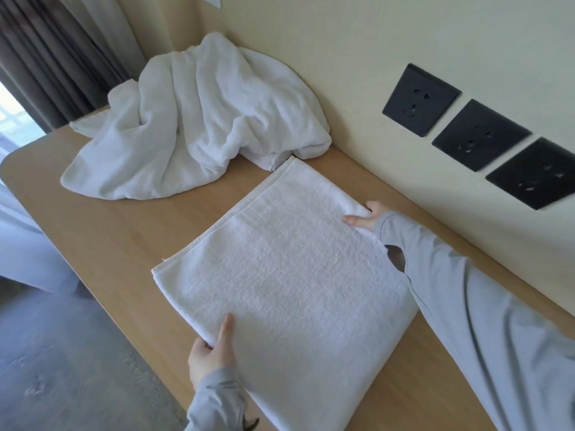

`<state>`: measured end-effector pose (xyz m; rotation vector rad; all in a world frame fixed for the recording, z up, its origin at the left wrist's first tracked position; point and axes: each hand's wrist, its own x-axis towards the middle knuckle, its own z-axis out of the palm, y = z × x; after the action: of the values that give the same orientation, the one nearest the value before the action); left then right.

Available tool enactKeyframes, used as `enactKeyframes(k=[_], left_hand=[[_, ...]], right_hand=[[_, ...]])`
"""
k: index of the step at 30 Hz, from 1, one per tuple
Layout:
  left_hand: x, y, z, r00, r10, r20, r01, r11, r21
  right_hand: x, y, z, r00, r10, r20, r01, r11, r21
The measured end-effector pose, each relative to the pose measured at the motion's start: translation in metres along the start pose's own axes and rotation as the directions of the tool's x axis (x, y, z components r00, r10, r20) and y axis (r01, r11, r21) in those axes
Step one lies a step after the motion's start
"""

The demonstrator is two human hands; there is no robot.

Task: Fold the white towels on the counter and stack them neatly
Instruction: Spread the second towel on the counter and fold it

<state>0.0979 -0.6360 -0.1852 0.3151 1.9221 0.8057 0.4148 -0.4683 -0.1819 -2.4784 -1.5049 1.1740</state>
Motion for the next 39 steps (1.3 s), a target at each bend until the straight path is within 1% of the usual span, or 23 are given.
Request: enactKeyframes(k=[2,5,7,9,12,14,16,17,19,21,22,23,24,25,26,27,28,29,30,31,33,37,39], left_hand=[[-0.002,-0.001,-0.001,0.996,0.087,-0.012,-0.087,0.996,0.017],[-0.007,0.004,-0.006,0.980,0.201,-0.010,-0.199,0.976,0.091],[-0.007,0.015,-0.010,0.959,0.281,0.035,-0.283,0.947,0.149],[-0.005,0.032,-0.013,0.911,0.392,0.127,-0.411,0.888,0.204],[-0.004,0.067,-0.006,0.806,0.491,0.329,-0.574,0.783,0.238],[-0.004,0.090,0.010,0.733,0.493,0.470,-0.643,0.727,0.241],[-0.004,0.107,0.036,0.654,0.452,0.606,-0.705,0.654,0.273],[-0.005,0.112,0.051,0.609,0.419,0.673,-0.740,0.605,0.293],[-0.009,0.110,0.085,0.538,0.323,0.779,-0.786,0.526,0.325],[-0.012,0.096,0.117,0.509,0.252,0.823,-0.819,0.437,0.372],[-0.011,0.088,0.130,0.528,0.243,0.814,-0.819,0.400,0.411],[-0.012,0.079,0.138,0.563,0.246,0.789,-0.805,0.380,0.456],[-0.012,0.072,0.142,0.593,0.279,0.755,-0.796,0.349,0.495],[-0.014,0.064,0.141,0.587,0.345,0.733,-0.809,0.276,0.518],[-0.017,0.054,0.137,0.528,0.433,0.731,-0.844,0.169,0.509],[-0.023,0.042,0.131,0.419,0.523,0.742,-0.884,0.048,0.465],[-0.032,0.030,0.124,0.288,0.560,0.777,-0.913,-0.084,0.398],[-0.041,0.017,0.116,0.167,0.526,0.834,-0.923,-0.214,0.320],[-0.046,0.005,0.109,0.084,0.433,0.898,-0.912,-0.329,0.244],[-0.047,-0.005,0.104,0.039,0.333,0.942,-0.892,-0.414,0.183],[-0.038,-0.017,0.099,0.026,0.231,0.973,-0.852,-0.503,0.142],[-0.032,-0.017,0.100,0.006,0.206,0.978,-0.821,-0.558,0.123],[-0.033,-0.013,0.095,-0.033,0.152,0.988,-0.822,-0.567,0.060]], right_hand=[[-0.006,-0.003,0.000,0.999,-0.044,-0.011,0.044,0.999,-0.011],[-0.030,0.000,-0.007,0.976,-0.172,-0.136,0.167,0.985,-0.050],[-0.058,0.004,-0.014,0.950,-0.220,-0.223,0.200,0.974,-0.106],[-0.094,0.017,-0.019,0.919,-0.202,-0.339,0.171,0.978,-0.120],[-0.159,0.053,-0.014,0.882,-0.058,-0.467,0.067,0.998,0.004],[-0.208,0.077,-0.003,0.842,0.096,-0.531,-0.003,0.985,0.172],[-0.252,0.105,0.017,0.764,0.296,-0.573,-0.064,0.919,0.389],[-0.269,0.120,0.030,0.720,0.406,-0.563,-0.084,0.856,0.510],[-0.290,0.146,0.059,0.666,0.579,-0.470,-0.090,0.688,0.720],[-0.297,0.168,0.087,0.636,0.672,-0.379,-0.176,0.605,0.776],[-0.297,0.180,0.100,0.633,0.697,-0.338,-0.233,0.588,0.775],[-0.297,0.187,0.111,0.629,0.712,-0.313,-0.292,0.589,0.754],[-0.296,0.191,0.120,0.608,0.717,-0.340,-0.344,0.624,0.701],[-0.295,0.193,0.127,0.568,0.695,-0.440,-0.378,0.695,0.611],[-0.293,0.192,0.133,0.537,0.635,-0.555,-0.387,0.770,0.507],[-0.292,0.184,0.138,0.533,0.538,-0.653,-0.351,0.843,0.409],[-0.291,0.172,0.141,0.565,0.393,-0.725,-0.294,0.918,0.268],[-0.289,0.159,0.143,0.627,0.244,-0.740,-0.240,0.964,0.114],[-0.286,0.150,0.149,0.699,0.114,-0.706,-0.182,0.983,-0.022],[-0.284,0.144,0.155,0.764,0.020,-0.645,-0.133,0.983,-0.128],[-0.282,0.145,0.163,0.840,-0.054,-0.541,-0.094,0.966,-0.242],[-0.284,0.156,0.166,0.864,-0.065,-0.500,-0.083,0.960,-0.268],[-0.293,0.159,0.166,0.887,-0.115,-0.447,-0.021,0.958,-0.287]])
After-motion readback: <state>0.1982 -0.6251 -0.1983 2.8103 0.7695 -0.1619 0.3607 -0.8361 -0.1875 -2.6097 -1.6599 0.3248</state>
